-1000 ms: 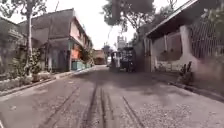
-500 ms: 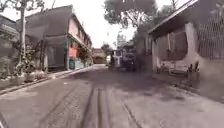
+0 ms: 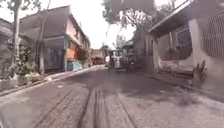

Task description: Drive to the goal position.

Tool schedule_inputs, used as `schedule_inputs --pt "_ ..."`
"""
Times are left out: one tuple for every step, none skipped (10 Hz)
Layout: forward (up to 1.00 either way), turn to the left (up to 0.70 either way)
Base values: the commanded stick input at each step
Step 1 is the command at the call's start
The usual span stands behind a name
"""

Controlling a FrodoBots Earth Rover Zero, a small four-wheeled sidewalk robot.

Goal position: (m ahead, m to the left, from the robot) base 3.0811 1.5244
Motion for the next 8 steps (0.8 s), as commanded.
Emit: schedule_inputs --pt "0.70 0.01" --pt "0.70 0.01" --pt "0.70 0.01" --pt "0.70 0.01" --pt "0.70 0.01" --pt "0.70 0.01" --pt "0.70 0.01" --pt "0.70 0.01"
